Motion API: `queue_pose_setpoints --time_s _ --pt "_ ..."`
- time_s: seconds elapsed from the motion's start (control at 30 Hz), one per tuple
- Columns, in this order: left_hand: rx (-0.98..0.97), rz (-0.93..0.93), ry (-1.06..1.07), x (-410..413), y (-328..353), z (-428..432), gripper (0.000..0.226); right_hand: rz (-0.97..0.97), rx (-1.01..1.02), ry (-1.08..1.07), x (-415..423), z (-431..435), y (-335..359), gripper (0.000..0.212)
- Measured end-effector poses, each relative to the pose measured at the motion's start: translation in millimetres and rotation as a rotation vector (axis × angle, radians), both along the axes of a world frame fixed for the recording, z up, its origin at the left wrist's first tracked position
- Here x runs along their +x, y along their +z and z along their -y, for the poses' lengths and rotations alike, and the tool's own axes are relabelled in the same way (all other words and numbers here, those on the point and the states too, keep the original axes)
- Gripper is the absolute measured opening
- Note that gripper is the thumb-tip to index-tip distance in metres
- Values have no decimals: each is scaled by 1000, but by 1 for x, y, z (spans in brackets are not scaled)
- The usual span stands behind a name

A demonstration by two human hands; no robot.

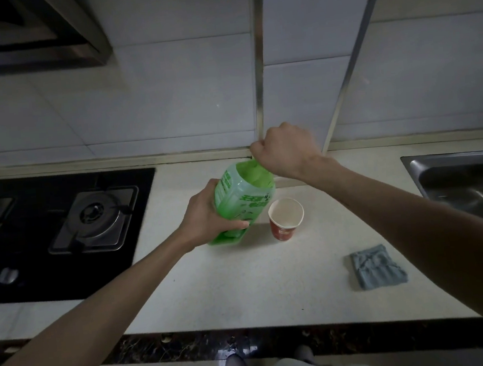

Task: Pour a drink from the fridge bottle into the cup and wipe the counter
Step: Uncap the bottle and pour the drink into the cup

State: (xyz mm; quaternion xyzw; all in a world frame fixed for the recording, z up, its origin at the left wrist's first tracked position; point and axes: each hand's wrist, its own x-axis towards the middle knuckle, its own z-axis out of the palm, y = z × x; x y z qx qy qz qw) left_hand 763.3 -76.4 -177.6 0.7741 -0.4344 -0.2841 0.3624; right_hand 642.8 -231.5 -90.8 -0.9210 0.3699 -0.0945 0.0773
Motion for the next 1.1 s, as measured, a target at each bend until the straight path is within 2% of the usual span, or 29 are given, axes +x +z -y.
queue_pose_setpoints --time_s 0.2,0.3,0.43,0.5,0.57,0.67,0.8,0.93,1.03,1.1 --pt "28 -58 -87 13 14 -1 80 215 -43 82 -9 -2 -6 53" --pt "83 -184 -202 19 20 -3 80 320 -241 343 -14 -3 -2 52" --pt "98 -243 -263 18 22 -10 84 291 -396 621 -26 5 4 48" --pt "78 -243 -205 14 19 -14 81 256 -319 584 -28 4 5 54" --pt "47 -217 -118 7 15 -18 81 232 -147 457 -30 0 5 61" --pt "8 -162 -37 1 13 -23 81 308 54 308 -35 -3 1 50" --pt "29 -140 -26 3 9 -28 81 333 122 462 -39 -6 -4 31" --pt "46 -143 -22 2 6 -35 81 253 169 665 -43 1 -1 21" --pt "41 -129 -20 3 5 -38 79 202 276 704 -46 2 5 27" --pt "44 -123 -18 4 3 -39 78 168 344 603 -45 -2 10 41"
